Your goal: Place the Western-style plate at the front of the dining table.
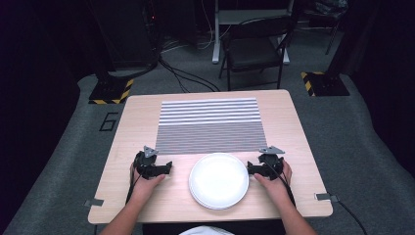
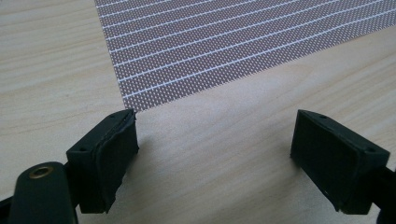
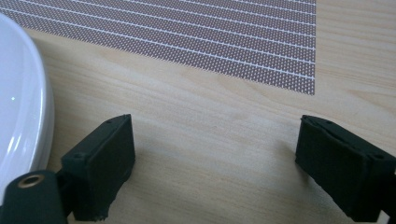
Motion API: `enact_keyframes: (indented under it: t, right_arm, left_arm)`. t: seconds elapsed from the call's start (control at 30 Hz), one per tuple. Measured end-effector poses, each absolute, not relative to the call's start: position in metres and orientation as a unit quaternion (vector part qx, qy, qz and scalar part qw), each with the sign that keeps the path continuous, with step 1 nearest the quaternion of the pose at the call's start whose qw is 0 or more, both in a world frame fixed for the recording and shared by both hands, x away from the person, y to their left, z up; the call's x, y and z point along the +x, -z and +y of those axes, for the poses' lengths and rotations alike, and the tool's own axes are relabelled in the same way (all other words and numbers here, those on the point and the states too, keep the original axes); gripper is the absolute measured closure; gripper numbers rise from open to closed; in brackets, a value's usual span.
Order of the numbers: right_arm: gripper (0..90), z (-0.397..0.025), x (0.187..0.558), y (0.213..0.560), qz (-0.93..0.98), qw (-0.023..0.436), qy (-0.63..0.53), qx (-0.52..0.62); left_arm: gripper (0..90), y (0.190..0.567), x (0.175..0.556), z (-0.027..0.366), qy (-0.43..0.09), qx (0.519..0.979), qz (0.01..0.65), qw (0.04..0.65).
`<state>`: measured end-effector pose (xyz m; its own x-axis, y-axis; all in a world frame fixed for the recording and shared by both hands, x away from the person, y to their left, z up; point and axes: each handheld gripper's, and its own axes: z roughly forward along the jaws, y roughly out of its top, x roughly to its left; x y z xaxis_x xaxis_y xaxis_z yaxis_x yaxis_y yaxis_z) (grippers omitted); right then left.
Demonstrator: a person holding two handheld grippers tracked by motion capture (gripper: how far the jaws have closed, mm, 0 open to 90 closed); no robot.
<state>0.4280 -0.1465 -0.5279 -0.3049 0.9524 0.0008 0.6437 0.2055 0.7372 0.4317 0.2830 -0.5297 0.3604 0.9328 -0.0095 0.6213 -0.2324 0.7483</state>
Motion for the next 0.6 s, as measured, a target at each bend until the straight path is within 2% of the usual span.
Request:
enact_keyframes:
  t: [0.17, 0.37, 0.6]
  right_arm:
    - [7.0, -0.1461, 0.4291, 0.5280, 0.741, 0.233, -0.320, 0.542]
    - [7.5, -0.1450, 0.4290, 0.5280, 0.738, 0.236, -0.320, 0.546]
    - [15.5, -0.1445, 0.4270, 0.5275, 0.742, 0.239, -0.328, 0.534]
  left_arm:
    - [14.6, 0.5297, 0.4317, 0.2832, -0.228, 0.751, 0.517, 0.341]
    - [14.5, 0.5295, 0.4317, 0.2833, -0.226, 0.752, 0.517, 0.340]
    - [15.0, 0.5293, 0.4312, 0.2837, -0.226, 0.752, 0.517, 0.339]
